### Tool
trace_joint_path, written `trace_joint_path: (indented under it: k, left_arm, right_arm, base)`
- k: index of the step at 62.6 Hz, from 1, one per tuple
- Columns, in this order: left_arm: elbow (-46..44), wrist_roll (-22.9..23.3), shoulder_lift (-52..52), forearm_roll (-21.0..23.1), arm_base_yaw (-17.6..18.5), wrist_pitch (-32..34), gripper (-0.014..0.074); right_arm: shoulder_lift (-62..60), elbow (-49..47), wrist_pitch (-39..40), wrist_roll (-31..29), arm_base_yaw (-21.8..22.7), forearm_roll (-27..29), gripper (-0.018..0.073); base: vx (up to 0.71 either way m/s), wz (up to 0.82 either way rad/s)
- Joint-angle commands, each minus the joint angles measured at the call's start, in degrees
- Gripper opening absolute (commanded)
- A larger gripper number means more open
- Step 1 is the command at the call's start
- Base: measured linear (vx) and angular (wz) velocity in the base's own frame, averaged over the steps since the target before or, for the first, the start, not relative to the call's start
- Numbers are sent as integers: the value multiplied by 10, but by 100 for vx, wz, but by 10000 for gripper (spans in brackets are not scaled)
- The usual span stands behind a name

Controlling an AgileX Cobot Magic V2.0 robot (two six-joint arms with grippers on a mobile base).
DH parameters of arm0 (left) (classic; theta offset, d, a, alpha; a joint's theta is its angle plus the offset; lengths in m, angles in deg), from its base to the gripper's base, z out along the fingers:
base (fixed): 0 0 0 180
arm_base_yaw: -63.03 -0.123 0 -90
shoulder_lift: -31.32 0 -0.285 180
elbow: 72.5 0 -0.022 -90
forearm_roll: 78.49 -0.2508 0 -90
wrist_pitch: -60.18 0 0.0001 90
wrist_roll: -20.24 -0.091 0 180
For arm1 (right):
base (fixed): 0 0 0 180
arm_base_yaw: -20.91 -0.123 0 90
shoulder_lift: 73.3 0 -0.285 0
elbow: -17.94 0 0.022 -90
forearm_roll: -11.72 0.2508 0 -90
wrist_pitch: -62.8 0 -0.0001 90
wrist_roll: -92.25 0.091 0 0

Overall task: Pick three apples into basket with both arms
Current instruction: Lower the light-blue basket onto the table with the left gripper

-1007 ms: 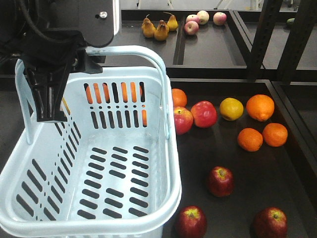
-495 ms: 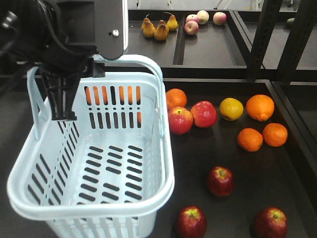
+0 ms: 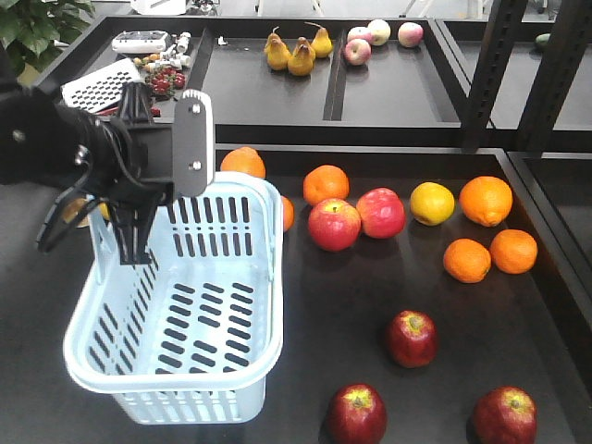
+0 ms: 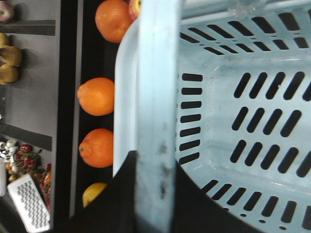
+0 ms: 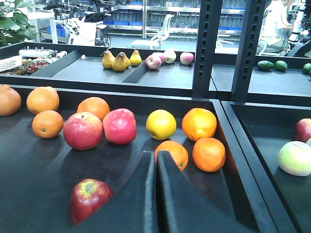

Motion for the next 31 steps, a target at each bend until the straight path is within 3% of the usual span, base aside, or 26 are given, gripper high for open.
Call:
trace_joint_path:
  k: [1, 12, 31]
  left_arm:
    - [-10, -42, -3, 69, -11, 68, -6]
    - [-10, -76, -60, 85, -15, 109, -6]
    - [-10, -78, -138, 93, -15, 179, -6]
  right_arm:
    - [-7, 8, 44, -5, 4, -4, -8]
    - [-7, 8, 44, -5, 4, -4, -8]
    - [-7, 8, 44, -5, 4, -4, -8]
  base:
    - [0, 0]
    - [0, 0]
    - [0, 0]
